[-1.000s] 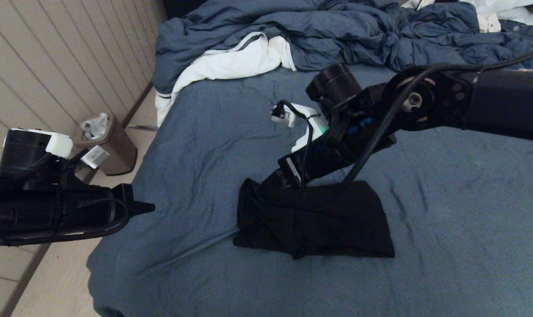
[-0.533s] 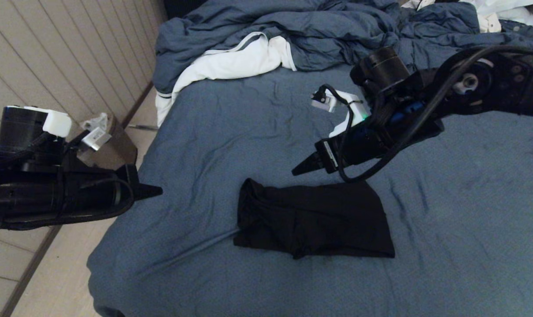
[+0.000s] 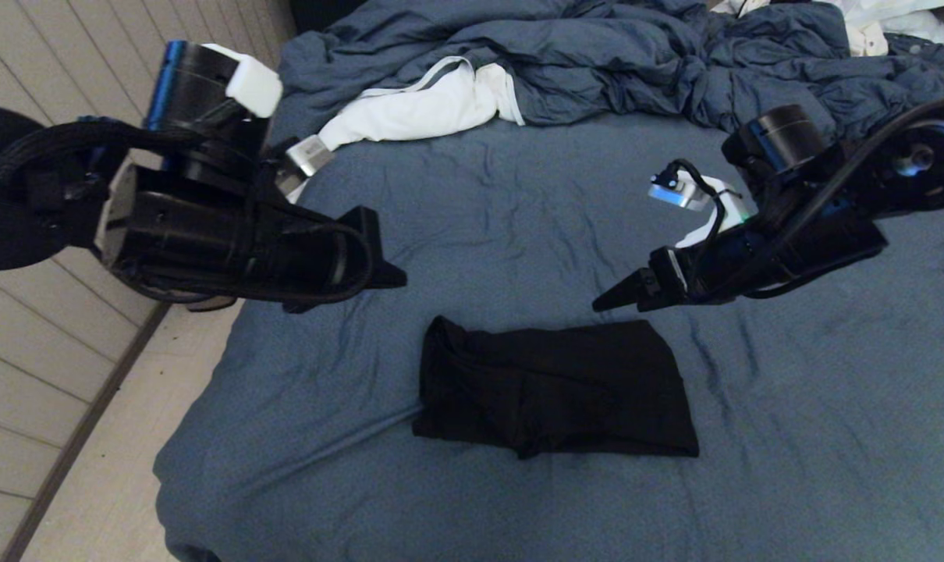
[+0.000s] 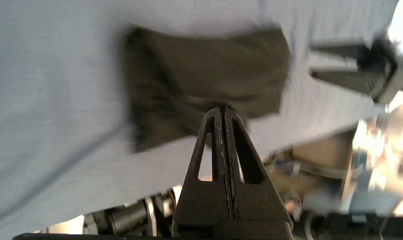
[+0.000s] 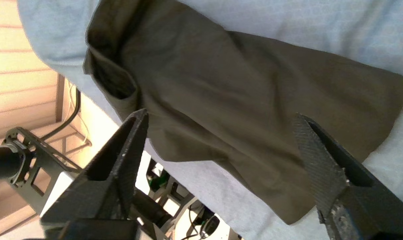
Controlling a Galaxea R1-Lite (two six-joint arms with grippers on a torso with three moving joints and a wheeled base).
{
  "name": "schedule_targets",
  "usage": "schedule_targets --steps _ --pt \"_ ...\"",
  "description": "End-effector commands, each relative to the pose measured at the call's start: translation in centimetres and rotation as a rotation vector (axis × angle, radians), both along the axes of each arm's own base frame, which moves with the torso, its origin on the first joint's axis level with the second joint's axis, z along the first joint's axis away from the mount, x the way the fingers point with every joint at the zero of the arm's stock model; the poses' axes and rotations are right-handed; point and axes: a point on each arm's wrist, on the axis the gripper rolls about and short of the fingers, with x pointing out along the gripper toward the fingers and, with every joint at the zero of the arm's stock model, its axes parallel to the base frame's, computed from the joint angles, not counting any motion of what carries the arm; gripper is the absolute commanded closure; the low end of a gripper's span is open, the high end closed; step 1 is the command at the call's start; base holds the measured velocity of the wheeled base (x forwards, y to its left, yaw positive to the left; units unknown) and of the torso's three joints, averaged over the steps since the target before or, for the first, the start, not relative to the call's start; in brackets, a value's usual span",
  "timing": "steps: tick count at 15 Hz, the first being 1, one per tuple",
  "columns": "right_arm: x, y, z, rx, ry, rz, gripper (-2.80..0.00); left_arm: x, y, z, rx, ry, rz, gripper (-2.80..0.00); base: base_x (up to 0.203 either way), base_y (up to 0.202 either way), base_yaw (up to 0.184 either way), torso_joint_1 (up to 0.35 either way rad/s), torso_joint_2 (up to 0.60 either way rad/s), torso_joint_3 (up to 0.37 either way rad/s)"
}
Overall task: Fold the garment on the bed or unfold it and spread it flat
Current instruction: Fold the black T-shirt
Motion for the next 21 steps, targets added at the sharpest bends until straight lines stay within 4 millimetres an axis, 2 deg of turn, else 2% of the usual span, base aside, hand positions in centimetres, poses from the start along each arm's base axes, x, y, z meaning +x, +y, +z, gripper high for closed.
schedule_targets --steps 1,3,10,13,15,17,19,21 --pt "0.1 -0.8 -0.2 0.0 0.005 -0.019 -2.8 1.0 -5.2 -1.7 0.045 0.053 -0.094 0.0 0.0 0.0 0.0 0.0 0.0 0.0" --pt "0.4 -0.9 -0.3 0.004 -0.028 -0.026 -2.8 0.9 -8.0 -2.3 0.058 0.056 -0.146 0.0 0.0 0.0 0.0 0.0 0.0 0.0" --pt "0.6 -2.6 -0.8 0.017 -0.159 -0.061 -2.8 0.8 -13.8 -4.9 0.102 0.053 -0.217 0.0 0.0 0.0 0.0 0.0 0.0 0.0" --pt "0.9 -3.3 -0.8 0.031 -0.177 -0.07 -2.8 1.2 -15.7 -7.8 0.189 0.052 -0.188 0.0 0.0 0.0 0.0 0.0 0.0 0.0" --pt "0.9 -3.6 -0.7 0.046 -0.177 -0.064 -2.8 1.5 -15.8 -9.8 0.264 0.062 -0.155 0.0 0.0 0.0 0.0 0.0 0.0 0.0" --pt "0.9 -3.6 -0.8 0.045 -0.175 -0.065 -2.8 1.5 -14.9 -11.7 0.333 0.07 -0.136 0.0 0.0 0.0 0.0 0.0 0.0 0.0" --pt "0.9 -3.5 -0.9 0.045 -0.172 -0.062 -2.8 1.9 -13.5 -13.4 0.362 0.039 -0.094 0.0 0.0 0.0 0.0 0.0 0.0 0.0" --pt "1.0 -3.4 -1.0 0.045 -0.169 -0.06 -2.8 2.1 -11.5 -13.8 0.368 0.01 -0.059 0.0 0.0 0.0 0.0 0.0 0.0 0.0"
